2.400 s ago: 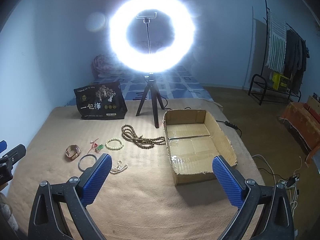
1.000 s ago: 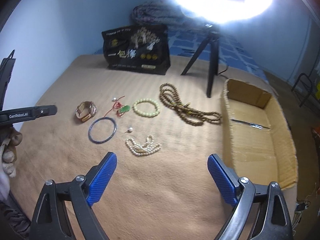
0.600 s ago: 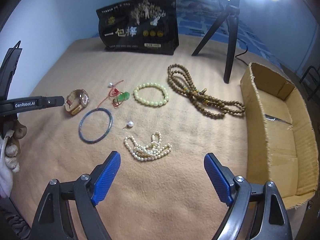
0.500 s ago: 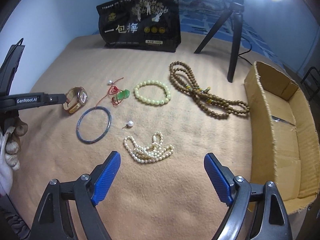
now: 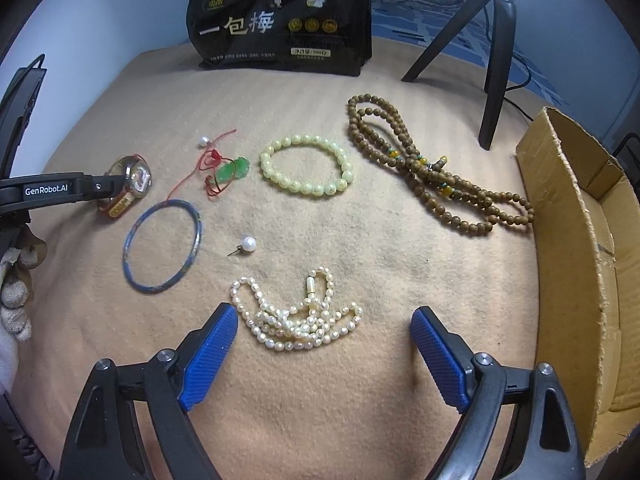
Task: Organize jewelry
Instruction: 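Grasp the red-strap watch with the left tool while the right tool grasps the pearl necklace, then carry the watch and pearl necklace over the cardboard box with both tools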
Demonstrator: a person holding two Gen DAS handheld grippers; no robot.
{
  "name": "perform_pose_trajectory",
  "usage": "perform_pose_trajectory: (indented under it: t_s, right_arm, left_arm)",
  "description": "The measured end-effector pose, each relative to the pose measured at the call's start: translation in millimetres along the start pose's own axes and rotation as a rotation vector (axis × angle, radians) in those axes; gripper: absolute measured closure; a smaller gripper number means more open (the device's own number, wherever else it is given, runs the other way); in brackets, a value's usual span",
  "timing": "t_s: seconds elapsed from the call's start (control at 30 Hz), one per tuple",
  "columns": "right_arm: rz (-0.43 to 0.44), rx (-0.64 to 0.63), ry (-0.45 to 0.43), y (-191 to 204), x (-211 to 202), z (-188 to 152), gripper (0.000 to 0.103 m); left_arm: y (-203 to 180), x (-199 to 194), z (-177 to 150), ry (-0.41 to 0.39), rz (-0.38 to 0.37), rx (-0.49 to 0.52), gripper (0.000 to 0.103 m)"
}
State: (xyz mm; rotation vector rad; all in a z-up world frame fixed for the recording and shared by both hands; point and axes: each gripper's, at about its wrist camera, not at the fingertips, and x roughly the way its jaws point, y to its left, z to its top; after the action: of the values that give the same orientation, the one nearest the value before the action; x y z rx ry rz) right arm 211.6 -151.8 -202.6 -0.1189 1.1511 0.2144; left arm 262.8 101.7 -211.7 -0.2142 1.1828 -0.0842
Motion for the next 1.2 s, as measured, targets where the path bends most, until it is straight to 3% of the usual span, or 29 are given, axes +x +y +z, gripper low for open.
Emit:
perform_pose_trajectory:
  t_s: [0.43,0.63,0.7,0.8,0.97,1.07,1.13,1.2]
  right_arm:
    - [-0.015,-0.015,0.004,1.2,8.0,0.4,0.002]
    - [-0.011,-0.02,0.001,2.9,10.3,1.3,0.004]
    - [-0.001,-0.027,0.0,4.0,10.3,1.2,0.009]
    - [0.013,-0.037,-0.006,6.1,7.8,1.0,0.024]
    - [0.038,-0.046,-0.004,9.2,3.6,1.4,0.064]
    - [0.037,-0.048,-0.002,10.0,1.5,-0.5,0.081]
    - [0.034,-0.047,-0.003,8.6,0.4,-1.2,0.091]
    - [0.046,-0.033,-0.004,5.5,0.4,-0.4,0.093]
  left_arm:
    - [-9.8,8.6,3.4,-0.002,0.03,0.016,0.071]
    - [-12.8,5.6,-1.0,-0.023,0.048,0.047,0.073]
    - [-12.5,5.5,-0.2,-0.031,0.054,0.046,0.085]
    - [-8.1,4.0,0.9,-0.032,0.04,0.026,0.094]
    - [-6.1,2.0,0.5,-0.036,0.038,0.031,0.094]
    - [-7.3,0.0,-0.8,-0.038,0.031,0.033,0.094]
    - [-8.3,-2.8,-1.7,-0.039,0.026,0.031,0.094]
    - [-9.6,-6.2,-1.9,-0.045,0.02,0.031,0.094]
